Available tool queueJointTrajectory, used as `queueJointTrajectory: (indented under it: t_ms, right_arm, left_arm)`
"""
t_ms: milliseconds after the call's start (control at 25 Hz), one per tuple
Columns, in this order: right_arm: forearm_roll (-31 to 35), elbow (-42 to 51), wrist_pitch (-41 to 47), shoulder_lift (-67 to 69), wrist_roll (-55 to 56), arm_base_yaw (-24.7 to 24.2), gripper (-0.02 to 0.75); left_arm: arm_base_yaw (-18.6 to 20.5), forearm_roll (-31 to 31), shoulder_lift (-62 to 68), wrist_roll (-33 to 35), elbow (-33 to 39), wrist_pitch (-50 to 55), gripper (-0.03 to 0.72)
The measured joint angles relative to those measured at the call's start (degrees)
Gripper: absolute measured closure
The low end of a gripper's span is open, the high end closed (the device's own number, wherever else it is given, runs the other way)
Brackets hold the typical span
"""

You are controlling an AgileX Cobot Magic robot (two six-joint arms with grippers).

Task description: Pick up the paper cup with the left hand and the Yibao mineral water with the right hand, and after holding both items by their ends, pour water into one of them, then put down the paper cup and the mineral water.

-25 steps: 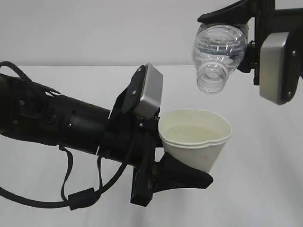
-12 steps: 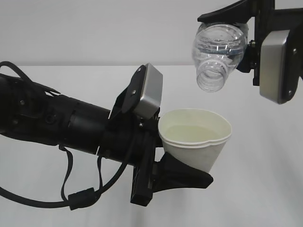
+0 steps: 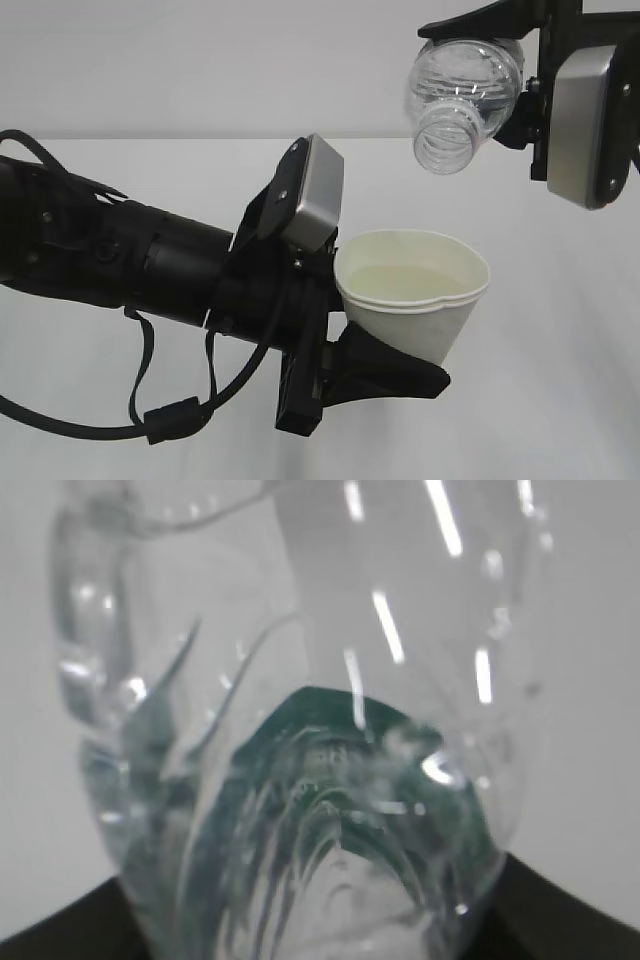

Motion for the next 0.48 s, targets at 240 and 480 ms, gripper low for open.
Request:
queueJointTrajectory:
  t_ms: [240, 480]
  right_arm:
    - [1.17, 0.00, -0.34, 0.00, 3.47, 0.00, 0.318]
    - [2.49, 0.00, -0.36, 0.00, 7.50, 0.00, 0.318]
  left_arm:
    - [0.00, 0.00, 0.00, 0.00, 0.00, 0.00, 0.266]
    - [0.00, 0.00, 0.00, 0.00, 0.00, 0.00, 0.267]
